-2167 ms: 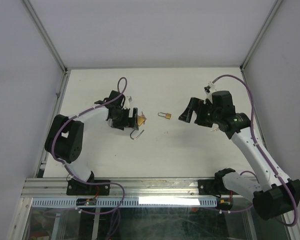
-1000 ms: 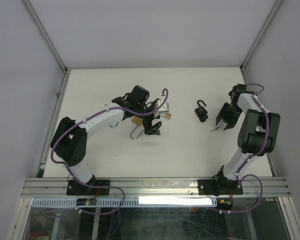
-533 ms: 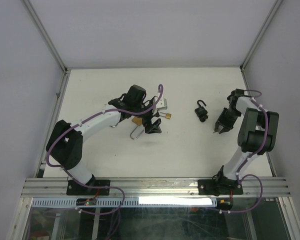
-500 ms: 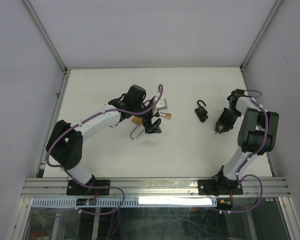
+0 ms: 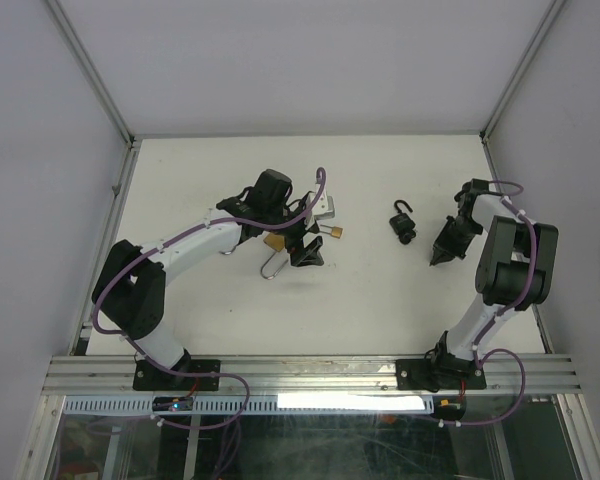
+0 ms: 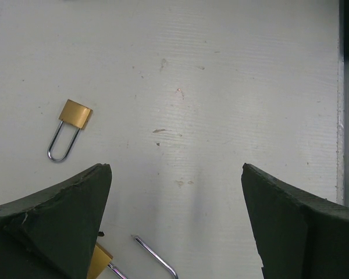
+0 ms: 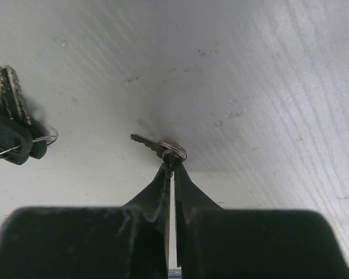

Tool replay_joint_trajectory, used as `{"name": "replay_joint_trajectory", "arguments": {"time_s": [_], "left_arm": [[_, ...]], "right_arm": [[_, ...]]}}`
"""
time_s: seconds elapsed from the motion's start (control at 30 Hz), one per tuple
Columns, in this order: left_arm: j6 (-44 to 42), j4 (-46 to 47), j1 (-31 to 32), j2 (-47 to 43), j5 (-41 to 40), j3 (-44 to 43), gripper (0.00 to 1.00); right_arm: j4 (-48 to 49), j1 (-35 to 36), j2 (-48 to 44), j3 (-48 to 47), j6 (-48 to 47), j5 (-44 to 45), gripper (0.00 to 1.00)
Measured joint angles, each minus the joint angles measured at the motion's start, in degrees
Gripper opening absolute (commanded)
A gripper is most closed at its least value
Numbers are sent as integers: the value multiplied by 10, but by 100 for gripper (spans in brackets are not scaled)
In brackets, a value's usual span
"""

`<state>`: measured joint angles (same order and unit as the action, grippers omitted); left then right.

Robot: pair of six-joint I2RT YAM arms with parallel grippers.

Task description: Unlock with the key

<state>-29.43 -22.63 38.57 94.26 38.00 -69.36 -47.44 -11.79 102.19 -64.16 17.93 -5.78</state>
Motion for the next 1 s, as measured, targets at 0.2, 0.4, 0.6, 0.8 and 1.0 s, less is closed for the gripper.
{"name": "replay_joint_trajectory", "arguments": {"time_s": [0.2,0.4,0.6,0.8,1.0], "left_arm": [[3,0,0,0,0,0,96],[18,13,0,-10,6,9,94],[33,26,1,-16,17,19,93],[43,35,5,-16,24,22,93],[44,38,8,-20,26,28,93]], "right_arm": [[12,3,-24,18,0,-40,0],[9,26,-79,43,0,-75,0],[-7,55,-106,51,2,-113,0],[-58,60,-111,8,-26,-72,28],[-92,65,-40,-101,-63,22,52]]}}
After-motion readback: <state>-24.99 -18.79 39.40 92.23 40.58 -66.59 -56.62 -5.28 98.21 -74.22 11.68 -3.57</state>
